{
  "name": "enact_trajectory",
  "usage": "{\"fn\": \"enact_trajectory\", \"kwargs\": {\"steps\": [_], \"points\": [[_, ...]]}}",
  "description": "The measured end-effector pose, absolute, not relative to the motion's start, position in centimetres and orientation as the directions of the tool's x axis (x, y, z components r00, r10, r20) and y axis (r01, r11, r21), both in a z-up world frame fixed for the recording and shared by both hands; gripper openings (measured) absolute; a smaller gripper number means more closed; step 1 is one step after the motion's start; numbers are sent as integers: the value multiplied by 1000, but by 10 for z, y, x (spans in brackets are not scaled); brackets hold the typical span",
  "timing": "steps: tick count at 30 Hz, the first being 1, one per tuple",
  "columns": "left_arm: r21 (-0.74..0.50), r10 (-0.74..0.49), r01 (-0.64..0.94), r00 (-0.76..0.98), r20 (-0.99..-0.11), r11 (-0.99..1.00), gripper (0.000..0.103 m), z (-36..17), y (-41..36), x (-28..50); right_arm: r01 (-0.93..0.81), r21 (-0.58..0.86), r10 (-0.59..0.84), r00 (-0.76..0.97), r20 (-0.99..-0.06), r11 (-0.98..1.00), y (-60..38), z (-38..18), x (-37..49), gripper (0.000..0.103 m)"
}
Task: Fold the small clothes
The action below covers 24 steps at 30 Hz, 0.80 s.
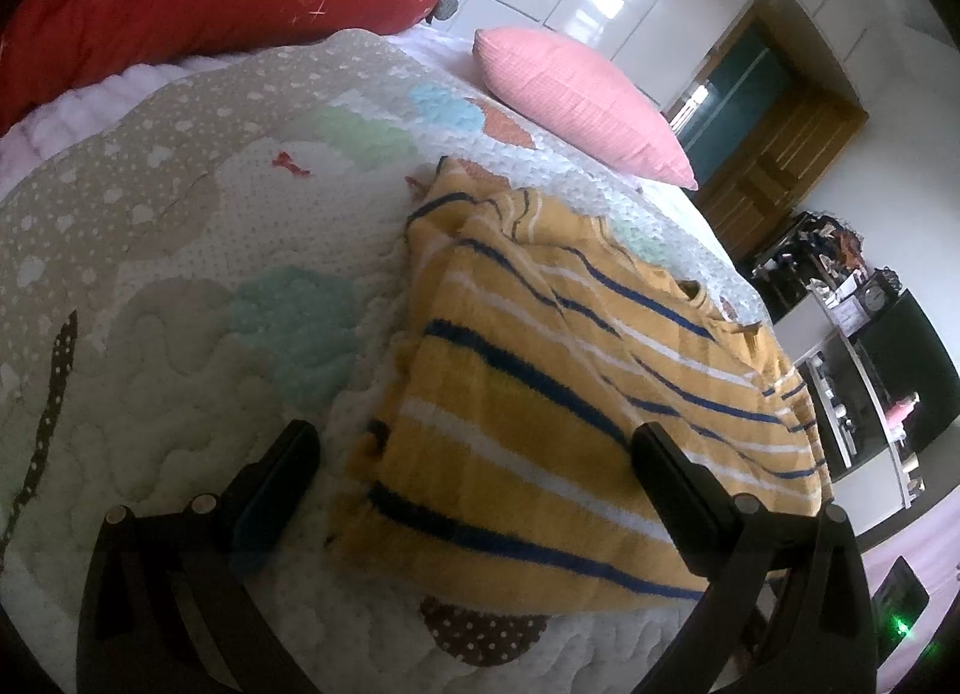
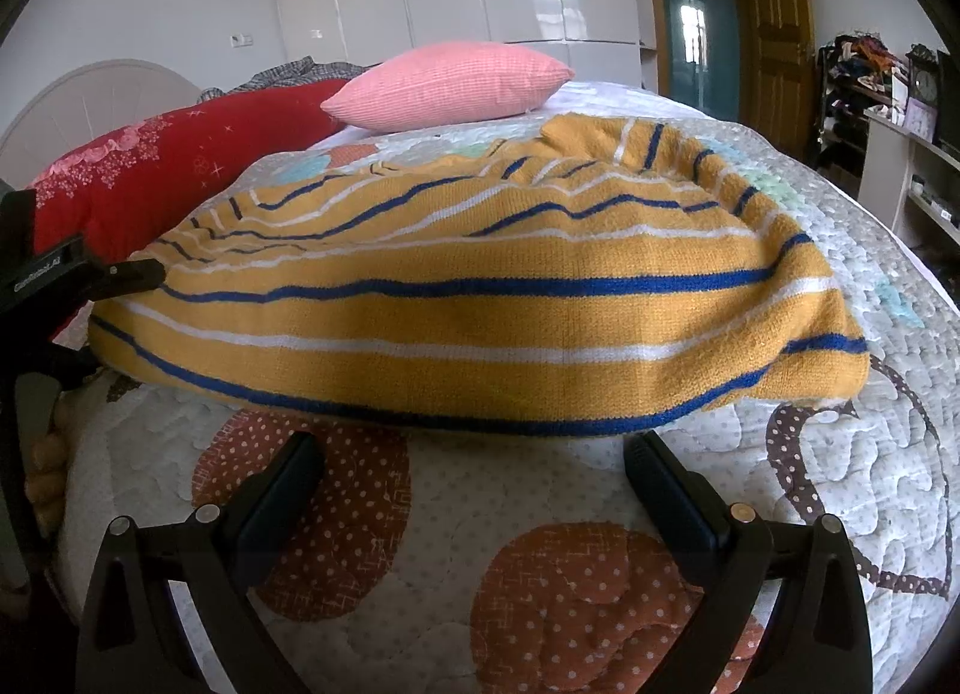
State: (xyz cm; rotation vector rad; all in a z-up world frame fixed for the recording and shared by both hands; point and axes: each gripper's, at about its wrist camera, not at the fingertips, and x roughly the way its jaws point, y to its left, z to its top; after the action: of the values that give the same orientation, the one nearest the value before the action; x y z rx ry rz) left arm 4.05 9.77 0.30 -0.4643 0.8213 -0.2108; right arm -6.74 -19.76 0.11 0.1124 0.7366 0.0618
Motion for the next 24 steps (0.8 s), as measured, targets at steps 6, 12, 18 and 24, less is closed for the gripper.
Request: {"fn": "enact_trajectory", "kwargs": {"steps": [6,12,18,24], "points": [[-472,-353,3,668,-655,882,103,3,98,41,-17,124,96,740,-666,992,-198,1,-67,103],[-561,-427,27,679,-597,827,79,5,113,35,-18,124,96,744,-662,992,-197,1,-67,103],[-648,-471,4,690,-550,762,69,10,152,29,-5,117,89,681,-727,993,-196,15,-64,92],[-663,-392,-88,745,-539,743,69,19,204,25,-193,88,201,708,-678,977,-151,68,-70,88]]}}
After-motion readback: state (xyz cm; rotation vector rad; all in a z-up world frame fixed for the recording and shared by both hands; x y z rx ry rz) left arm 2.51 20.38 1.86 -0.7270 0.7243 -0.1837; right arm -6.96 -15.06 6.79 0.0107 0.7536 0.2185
